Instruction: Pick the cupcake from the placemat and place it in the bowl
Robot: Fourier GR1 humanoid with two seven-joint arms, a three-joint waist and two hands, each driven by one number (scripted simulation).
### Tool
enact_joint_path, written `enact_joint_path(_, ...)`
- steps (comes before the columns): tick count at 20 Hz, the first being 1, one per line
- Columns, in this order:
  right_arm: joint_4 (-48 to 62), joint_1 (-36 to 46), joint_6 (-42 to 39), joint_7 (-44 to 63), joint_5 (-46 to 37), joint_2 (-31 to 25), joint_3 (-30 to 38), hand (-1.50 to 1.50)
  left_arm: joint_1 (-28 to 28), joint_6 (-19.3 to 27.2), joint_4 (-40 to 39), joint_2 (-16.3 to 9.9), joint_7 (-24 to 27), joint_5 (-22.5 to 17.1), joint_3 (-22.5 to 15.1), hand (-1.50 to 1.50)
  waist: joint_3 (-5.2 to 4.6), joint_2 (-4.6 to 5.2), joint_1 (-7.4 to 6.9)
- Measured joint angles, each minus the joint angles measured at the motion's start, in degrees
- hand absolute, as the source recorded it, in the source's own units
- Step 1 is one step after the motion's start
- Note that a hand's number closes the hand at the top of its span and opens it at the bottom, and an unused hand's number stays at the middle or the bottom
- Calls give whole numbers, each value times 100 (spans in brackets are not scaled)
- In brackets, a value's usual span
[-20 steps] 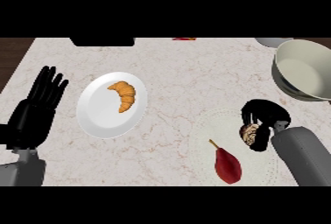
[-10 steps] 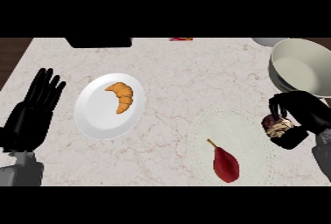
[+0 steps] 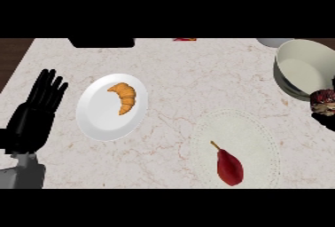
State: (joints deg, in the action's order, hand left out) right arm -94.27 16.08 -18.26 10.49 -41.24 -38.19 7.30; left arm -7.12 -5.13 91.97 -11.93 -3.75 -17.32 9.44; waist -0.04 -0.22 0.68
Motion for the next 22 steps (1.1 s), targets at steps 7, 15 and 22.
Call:
enact_joint_path(7,782,596,143,0,113,-174,760,150,-84,-79,-118,21,34,-19,18,0,5,25,-83)
enact_joint_path(15,3151,1641,1018,-899,-9,-327,1197,150,-54,-47,52,119,-13,65,-100,0,9,59,-203)
enact_joint_path(22,5419,2742,1793,-1822,-179,-481,1375,150,-311,-31,-76,161,-51,115,-177,0,18,113,-328)
